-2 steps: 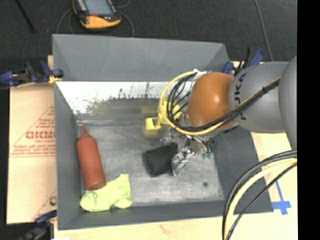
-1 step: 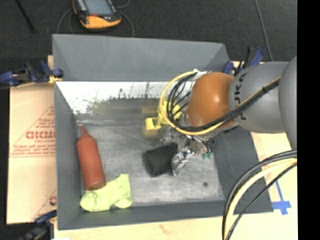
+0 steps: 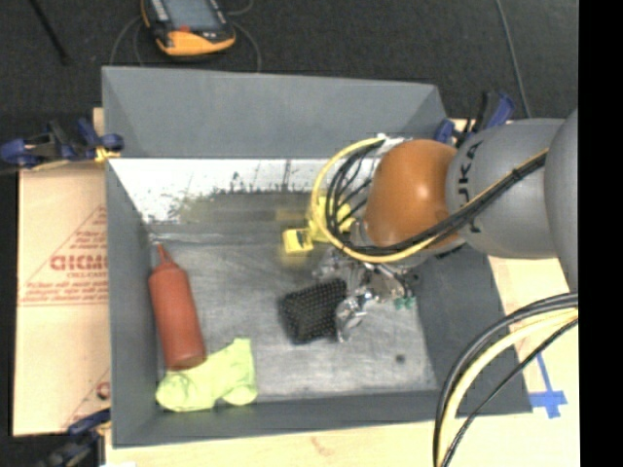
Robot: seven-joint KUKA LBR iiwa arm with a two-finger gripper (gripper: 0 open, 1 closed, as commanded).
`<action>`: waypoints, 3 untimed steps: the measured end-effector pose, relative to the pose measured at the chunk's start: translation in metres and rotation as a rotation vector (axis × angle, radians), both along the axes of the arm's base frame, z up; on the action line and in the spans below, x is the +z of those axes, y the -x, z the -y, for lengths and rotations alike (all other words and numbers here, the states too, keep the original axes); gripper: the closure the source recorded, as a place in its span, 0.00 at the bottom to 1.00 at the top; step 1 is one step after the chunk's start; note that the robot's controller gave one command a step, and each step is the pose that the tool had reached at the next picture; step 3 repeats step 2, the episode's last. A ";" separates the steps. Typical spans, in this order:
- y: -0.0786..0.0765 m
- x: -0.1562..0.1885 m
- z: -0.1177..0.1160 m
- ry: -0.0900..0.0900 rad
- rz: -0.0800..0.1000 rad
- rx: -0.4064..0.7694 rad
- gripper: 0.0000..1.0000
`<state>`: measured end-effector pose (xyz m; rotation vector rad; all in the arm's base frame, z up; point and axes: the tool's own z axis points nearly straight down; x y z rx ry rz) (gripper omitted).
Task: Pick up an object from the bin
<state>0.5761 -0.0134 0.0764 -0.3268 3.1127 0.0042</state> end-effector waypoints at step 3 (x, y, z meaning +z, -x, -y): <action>0.002 0.039 0.001 0.003 -0.015 -0.002 1.00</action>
Offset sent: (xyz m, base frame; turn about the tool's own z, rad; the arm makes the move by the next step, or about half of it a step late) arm 0.0000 0.0002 0.0878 0.0000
